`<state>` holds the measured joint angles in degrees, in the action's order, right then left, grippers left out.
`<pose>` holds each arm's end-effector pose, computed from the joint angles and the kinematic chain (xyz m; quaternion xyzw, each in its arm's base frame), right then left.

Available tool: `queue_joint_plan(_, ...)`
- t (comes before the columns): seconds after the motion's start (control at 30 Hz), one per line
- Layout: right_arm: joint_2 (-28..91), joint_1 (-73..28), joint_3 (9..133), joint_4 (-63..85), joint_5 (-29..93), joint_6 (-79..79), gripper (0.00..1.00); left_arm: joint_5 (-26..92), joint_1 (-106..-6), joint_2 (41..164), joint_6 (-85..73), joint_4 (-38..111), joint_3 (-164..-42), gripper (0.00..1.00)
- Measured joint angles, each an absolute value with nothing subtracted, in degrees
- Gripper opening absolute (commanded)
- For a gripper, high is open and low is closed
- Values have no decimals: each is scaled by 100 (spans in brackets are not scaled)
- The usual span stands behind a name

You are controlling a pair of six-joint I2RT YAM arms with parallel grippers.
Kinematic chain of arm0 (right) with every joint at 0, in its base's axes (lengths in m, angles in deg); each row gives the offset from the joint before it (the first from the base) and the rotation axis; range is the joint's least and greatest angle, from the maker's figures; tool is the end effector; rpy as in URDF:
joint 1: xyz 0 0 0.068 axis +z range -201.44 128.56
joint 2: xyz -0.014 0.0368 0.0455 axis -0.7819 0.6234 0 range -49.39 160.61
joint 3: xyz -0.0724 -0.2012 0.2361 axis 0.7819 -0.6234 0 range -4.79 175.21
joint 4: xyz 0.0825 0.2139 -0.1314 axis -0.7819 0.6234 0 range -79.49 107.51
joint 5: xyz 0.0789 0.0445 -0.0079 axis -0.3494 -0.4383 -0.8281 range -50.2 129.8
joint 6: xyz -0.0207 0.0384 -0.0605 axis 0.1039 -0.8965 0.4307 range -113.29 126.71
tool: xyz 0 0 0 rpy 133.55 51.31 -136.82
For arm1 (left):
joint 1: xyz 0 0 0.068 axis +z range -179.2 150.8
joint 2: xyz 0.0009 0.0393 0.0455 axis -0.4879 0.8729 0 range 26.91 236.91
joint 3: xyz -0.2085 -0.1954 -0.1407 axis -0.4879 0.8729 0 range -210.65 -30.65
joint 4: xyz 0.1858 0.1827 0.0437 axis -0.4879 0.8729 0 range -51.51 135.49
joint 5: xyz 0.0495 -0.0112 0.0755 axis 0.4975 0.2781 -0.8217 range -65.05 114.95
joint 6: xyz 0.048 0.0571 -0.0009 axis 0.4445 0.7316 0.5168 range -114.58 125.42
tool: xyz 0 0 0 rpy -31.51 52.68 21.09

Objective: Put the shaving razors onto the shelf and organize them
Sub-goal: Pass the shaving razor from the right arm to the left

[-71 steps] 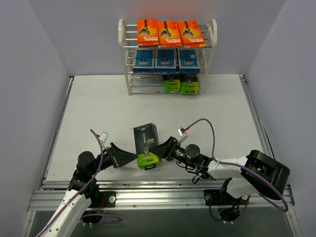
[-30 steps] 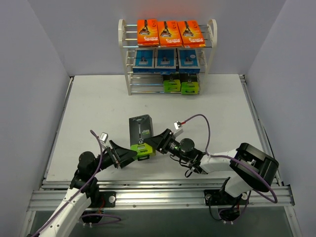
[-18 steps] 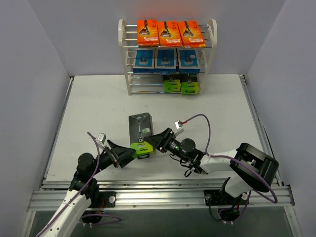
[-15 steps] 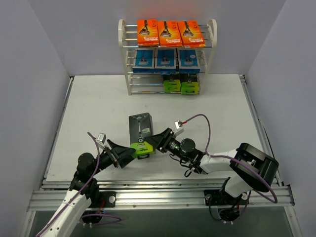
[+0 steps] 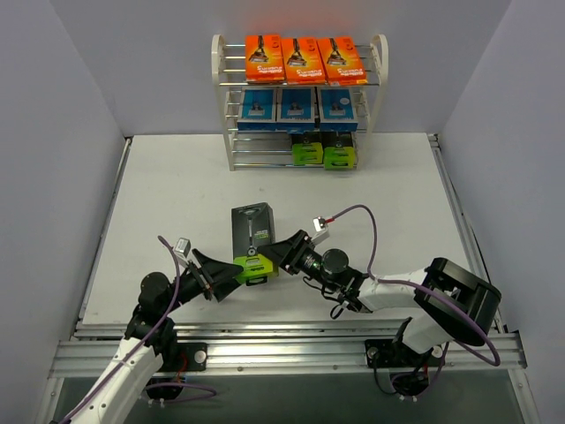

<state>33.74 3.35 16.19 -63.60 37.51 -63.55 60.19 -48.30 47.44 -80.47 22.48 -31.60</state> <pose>0.1625 0.2345 0.2594 0.0694 0.6259 0.6949 0.3473 0.0897 -0.0694 0.1883 -0.2093 0.6940 -0.6520 0.2223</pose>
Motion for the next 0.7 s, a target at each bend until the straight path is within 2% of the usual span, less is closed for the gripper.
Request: queue_joint_plan(0.7,3328,357,1623,-6034,3784,-6379,0,6058,-4893,4790,-7234,2441,-3160,95)
